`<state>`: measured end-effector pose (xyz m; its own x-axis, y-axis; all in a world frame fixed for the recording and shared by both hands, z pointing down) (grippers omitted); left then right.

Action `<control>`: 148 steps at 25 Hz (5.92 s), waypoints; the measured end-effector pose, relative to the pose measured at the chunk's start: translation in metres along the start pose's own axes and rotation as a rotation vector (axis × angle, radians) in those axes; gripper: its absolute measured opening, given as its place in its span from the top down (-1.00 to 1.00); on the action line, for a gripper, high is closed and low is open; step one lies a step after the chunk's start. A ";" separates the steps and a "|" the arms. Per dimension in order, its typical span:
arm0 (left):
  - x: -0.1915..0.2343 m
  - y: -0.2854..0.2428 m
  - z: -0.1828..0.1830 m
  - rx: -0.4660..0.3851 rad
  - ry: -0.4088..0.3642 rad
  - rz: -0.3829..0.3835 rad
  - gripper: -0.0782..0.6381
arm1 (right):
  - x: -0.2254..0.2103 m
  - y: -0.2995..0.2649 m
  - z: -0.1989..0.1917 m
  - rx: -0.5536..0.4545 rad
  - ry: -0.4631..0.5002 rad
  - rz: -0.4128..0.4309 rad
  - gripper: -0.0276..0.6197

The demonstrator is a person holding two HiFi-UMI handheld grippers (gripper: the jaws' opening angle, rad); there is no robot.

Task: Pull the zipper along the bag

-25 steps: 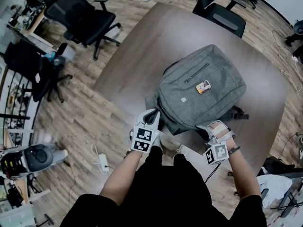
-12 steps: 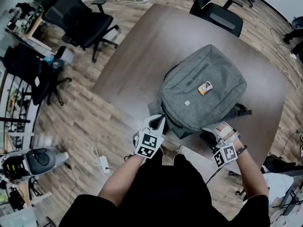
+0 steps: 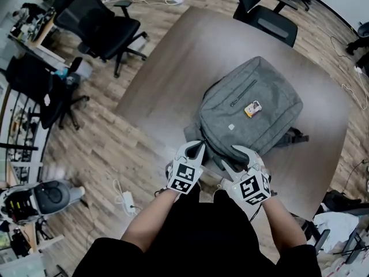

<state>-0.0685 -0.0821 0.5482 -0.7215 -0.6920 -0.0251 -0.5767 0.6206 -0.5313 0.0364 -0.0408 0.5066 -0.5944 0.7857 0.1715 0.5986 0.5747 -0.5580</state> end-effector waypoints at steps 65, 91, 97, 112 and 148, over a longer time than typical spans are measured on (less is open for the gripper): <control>-0.016 -0.005 -0.001 0.067 -0.082 -0.021 0.71 | 0.014 -0.039 -0.021 0.282 0.122 -0.078 0.76; 0.020 0.001 -0.004 0.066 -0.023 -0.076 0.69 | 0.028 -0.005 -0.040 0.289 0.259 0.029 0.78; 0.023 -0.021 -0.004 0.086 -0.090 -0.127 0.68 | 0.030 0.024 -0.063 0.274 0.328 0.108 0.78; -0.009 -0.039 0.016 0.088 -0.221 -0.218 0.71 | 0.005 0.061 -0.042 0.023 -0.020 0.007 0.35; 0.025 -0.099 0.031 0.077 -0.239 -0.278 0.70 | 0.019 -0.028 -0.021 0.351 -0.101 -0.165 0.68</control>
<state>-0.0172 -0.1724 0.5740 -0.4265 -0.9023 -0.0627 -0.7010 0.3736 -0.6074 0.0192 -0.0372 0.5428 -0.7277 0.6525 0.2114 0.2808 0.5647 -0.7761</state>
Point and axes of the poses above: the fingertips, and each gripper's own axes: y backward along the fingers, x to its left, z out of its top, the point moved 3 cm from there along y, backward along the fingers, and after that the axes turned 1 degree about -x, right-handed, at the moved point
